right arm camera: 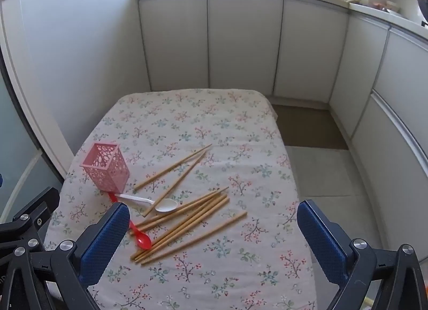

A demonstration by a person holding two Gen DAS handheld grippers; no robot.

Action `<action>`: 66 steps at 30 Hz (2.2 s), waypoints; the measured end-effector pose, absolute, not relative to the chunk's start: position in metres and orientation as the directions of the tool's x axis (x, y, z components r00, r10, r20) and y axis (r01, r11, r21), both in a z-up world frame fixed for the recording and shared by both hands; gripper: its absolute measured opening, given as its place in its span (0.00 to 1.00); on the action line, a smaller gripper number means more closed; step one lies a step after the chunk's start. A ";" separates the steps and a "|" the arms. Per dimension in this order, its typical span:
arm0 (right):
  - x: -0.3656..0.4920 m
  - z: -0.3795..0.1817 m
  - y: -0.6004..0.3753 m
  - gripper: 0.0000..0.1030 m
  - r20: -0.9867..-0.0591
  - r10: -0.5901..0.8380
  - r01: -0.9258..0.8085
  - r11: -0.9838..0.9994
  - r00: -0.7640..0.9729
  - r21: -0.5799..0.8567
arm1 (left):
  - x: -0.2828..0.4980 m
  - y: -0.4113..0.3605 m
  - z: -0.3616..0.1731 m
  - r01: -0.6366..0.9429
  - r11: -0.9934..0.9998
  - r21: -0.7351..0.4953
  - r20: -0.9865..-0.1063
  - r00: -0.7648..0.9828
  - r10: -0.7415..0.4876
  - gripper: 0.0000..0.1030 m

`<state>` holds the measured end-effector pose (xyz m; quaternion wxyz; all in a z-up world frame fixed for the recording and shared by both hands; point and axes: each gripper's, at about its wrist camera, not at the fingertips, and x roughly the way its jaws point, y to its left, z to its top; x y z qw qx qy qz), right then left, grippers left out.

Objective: Organize utensils

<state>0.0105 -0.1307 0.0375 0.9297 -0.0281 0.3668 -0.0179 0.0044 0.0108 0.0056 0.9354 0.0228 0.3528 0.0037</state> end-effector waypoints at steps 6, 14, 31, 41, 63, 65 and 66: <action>0.011 0.038 -0.130 1.00 -0.676 -0.055 0.015 0.998 0.734 -0.064 | 0.007 0.015 0.006 0.007 0.999 0.047 -0.659 0.752 0.026 0.99; 0.006 0.044 -0.136 1.00 -0.663 -0.052 0.024 0.998 0.747 -0.052 | 0.006 0.013 0.006 0.000 0.999 0.054 -0.651 0.758 0.035 0.99; -0.003 0.051 -0.134 1.00 -0.637 -0.048 0.020 0.998 0.769 -0.052 | -0.004 0.009 0.012 -0.014 0.998 0.059 -0.630 0.775 0.048 0.99; -0.005 0.055 -0.131 1.00 -0.628 -0.047 0.018 0.998 0.777 -0.052 | -0.005 0.008 0.014 -0.018 0.998 0.062 -0.624 0.780 0.053 0.99; -0.010 0.062 -0.136 1.00 -0.596 -0.066 0.044 0.998 0.800 -0.051 | -0.008 0.008 0.018 -0.027 0.999 0.044 -0.599 0.799 0.048 0.99; -0.011 0.064 -0.137 1.00 -0.585 -0.072 0.052 0.997 0.808 -0.051 | -0.009 0.009 0.019 -0.029 0.999 0.026 -0.589 0.807 0.039 0.99; -0.011 0.065 -0.137 1.00 -0.581 -0.073 0.054 0.997 0.811 -0.050 | -0.010 0.010 0.020 -0.033 0.999 0.021 -0.585 0.810 0.039 0.99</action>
